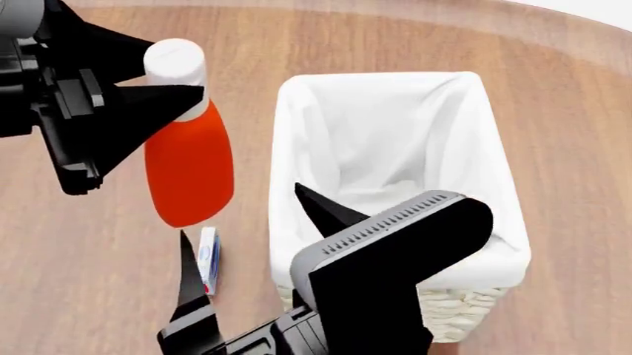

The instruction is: Pick up the ketchup, and put it in the basket.

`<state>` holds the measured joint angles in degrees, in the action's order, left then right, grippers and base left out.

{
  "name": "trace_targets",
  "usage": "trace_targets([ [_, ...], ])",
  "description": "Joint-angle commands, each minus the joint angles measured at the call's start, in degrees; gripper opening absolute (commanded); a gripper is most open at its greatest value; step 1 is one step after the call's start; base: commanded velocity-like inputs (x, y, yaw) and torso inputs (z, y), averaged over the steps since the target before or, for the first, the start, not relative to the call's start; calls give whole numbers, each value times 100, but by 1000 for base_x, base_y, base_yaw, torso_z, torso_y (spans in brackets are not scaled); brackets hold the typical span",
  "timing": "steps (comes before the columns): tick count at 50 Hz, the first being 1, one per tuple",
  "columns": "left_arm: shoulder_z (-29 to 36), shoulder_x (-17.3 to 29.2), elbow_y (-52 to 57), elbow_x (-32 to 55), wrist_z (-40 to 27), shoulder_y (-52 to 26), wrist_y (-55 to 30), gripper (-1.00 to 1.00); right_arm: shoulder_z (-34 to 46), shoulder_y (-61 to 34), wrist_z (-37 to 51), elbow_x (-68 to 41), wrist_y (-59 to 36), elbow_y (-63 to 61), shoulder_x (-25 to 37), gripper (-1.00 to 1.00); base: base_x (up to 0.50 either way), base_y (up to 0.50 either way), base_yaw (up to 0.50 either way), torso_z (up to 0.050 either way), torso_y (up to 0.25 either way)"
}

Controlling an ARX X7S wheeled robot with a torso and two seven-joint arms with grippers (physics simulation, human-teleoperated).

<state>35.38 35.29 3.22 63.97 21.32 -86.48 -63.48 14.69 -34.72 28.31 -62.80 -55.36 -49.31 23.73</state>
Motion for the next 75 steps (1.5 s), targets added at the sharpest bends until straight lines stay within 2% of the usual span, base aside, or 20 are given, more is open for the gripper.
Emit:
trace_targets([
  [1, 92, -160, -293, -172, -62, -100, 75, -100, 231, -695, 224, -681, -498, 211, -254, 100, 0, 0, 0, 0, 0],
  [23, 124, -186, -322, -157, -128, -110, 62, -100, 607, -940, -244, 55, -152, 712, -451, 100, 0, 0, 0, 0, 0],
  [59, 112, -79, -222, -29, -309, -159, -94, -100, 534, -1014, -144, -60, -21, 749, -351, 100, 0, 0, 0, 0, 1],
  [75, 99, -74, -221, 20, -321, -202, -102, -100, 821, -904, -518, 471, 343, 1171, -445, 100, 0, 0, 0, 0, 0],
])
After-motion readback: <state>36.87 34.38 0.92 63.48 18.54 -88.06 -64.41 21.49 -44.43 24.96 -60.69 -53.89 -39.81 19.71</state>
